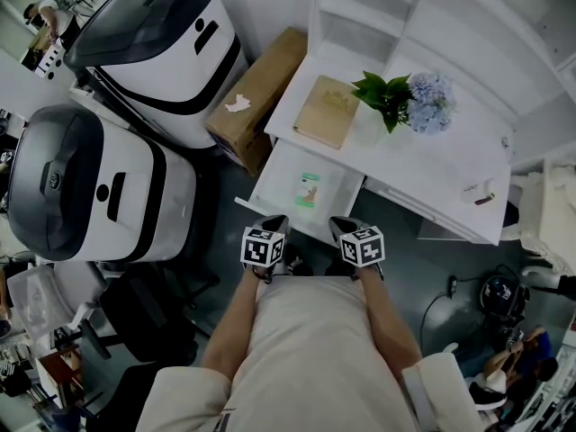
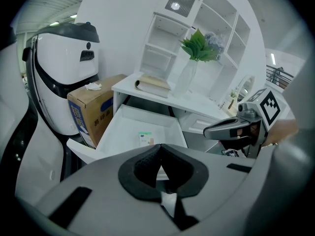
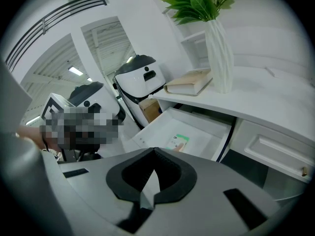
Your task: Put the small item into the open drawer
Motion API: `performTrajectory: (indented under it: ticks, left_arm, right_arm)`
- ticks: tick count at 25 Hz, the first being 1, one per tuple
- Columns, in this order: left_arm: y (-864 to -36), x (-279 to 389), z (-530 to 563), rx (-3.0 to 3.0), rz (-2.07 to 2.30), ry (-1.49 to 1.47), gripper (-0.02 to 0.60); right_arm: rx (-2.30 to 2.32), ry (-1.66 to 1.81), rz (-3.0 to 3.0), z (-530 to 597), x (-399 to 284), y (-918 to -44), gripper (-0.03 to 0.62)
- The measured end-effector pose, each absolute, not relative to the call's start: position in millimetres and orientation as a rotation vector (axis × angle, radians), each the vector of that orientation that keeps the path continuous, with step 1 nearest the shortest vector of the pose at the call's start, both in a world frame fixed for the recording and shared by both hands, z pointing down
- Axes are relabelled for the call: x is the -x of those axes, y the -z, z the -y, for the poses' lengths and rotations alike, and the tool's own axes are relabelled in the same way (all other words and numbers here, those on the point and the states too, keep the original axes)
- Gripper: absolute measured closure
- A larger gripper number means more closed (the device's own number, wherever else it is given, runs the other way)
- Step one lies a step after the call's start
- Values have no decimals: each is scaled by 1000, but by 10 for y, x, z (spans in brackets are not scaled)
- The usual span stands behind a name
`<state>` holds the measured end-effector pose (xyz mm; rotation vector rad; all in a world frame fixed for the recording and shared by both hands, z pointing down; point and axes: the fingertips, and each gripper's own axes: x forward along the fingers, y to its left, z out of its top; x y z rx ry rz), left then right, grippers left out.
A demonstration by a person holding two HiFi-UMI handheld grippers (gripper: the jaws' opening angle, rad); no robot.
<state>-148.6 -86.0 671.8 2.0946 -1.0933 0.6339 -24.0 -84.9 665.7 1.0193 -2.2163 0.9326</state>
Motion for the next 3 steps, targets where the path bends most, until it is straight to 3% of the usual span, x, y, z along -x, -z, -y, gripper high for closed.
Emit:
performTrajectory:
  ticks: [3]
  left_arm:
    - [-6720, 1495, 868, -2092, 1093, -634, 566]
  right_arm:
    - [-1019, -931, 2215, 855, 243, -6658, 571]
